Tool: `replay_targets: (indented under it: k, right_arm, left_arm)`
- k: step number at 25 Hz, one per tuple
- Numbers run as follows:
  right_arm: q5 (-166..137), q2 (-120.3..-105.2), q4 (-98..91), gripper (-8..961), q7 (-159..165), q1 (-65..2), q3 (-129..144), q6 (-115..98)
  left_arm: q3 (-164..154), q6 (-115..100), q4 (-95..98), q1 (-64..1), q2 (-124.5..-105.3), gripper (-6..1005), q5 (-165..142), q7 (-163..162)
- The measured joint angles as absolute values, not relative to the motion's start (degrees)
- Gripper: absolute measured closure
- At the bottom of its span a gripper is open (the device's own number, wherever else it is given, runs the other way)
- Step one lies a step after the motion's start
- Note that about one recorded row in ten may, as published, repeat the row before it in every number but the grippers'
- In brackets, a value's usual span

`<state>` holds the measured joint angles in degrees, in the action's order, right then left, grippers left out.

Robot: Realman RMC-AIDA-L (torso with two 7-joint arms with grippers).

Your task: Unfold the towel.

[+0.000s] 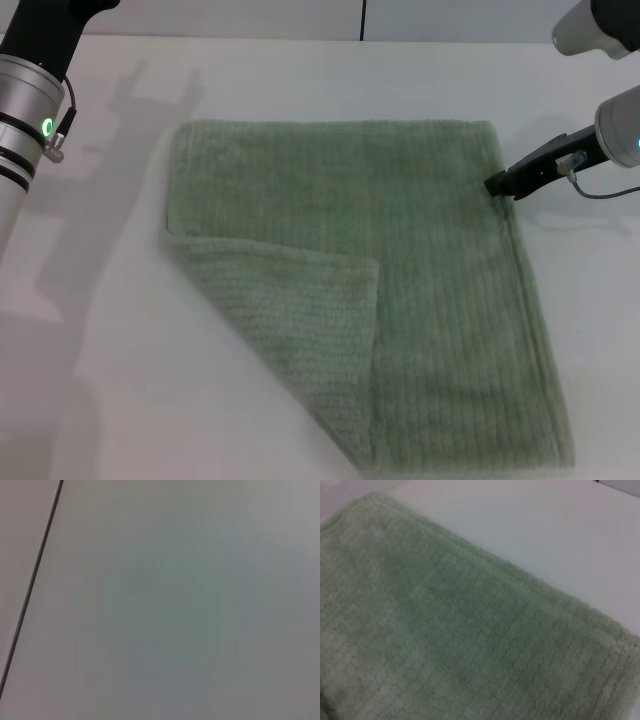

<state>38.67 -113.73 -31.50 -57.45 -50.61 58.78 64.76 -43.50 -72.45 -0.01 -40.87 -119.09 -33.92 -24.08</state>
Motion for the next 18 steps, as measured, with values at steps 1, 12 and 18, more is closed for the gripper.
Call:
replay_targets:
  k: [1, 12, 18]
  right_arm:
    - [38.68, -113.73, -30.91, 948, -58.04, -50.66, 58.78, 64.15]
    - [39.42, -113.80, -29.05, 947, -61.53, -50.95, 58.80, 63.29]
    - [39.55, -114.36, -28.85, 946, -62.55, -51.21, 58.90, 62.76]
  left_arm:
    - [-43.51, -72.45, -0.08, -40.89, -119.09, 272, -33.92, -24.08]
    - [-43.50, -72.44, -0.51, -41.04, -119.09, 281, -33.92, -24.08]
    - [-43.50, -72.42, -0.53, -41.12, -119.09, 287, -33.92, -24.08]
